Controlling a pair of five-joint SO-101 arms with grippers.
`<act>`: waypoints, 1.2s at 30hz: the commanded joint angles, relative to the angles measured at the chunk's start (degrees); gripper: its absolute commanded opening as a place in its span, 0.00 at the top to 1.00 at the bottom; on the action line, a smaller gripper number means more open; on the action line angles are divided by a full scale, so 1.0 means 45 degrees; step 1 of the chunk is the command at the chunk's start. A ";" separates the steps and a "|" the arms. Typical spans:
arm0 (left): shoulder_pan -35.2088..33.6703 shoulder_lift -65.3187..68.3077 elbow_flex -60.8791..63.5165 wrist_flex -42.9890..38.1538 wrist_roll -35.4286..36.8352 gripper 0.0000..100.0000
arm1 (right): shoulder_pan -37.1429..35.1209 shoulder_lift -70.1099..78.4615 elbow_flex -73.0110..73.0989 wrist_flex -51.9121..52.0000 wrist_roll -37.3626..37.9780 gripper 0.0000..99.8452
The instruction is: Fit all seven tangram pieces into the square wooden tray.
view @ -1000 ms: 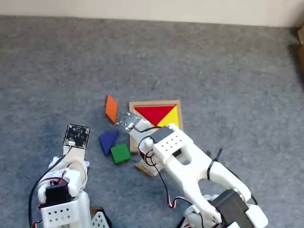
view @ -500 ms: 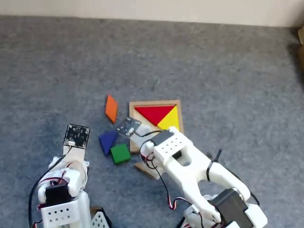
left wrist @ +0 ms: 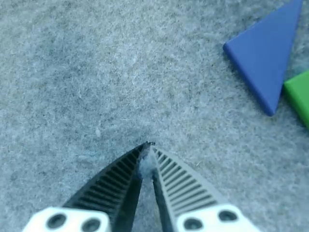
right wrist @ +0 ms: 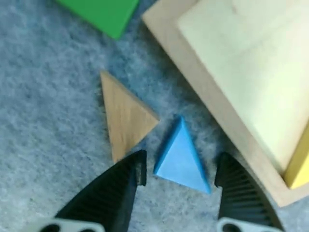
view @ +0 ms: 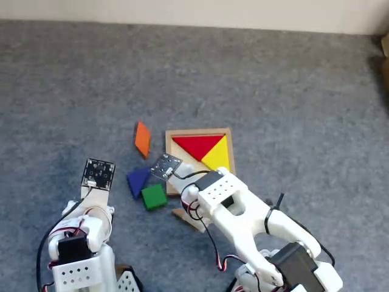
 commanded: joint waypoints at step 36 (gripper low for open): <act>-0.0068 -0.0068 0.0244 0.0039 0.0078 0.99 | -0.0068 -0.0205 -0.3057 0.2999 -0.2794 0.88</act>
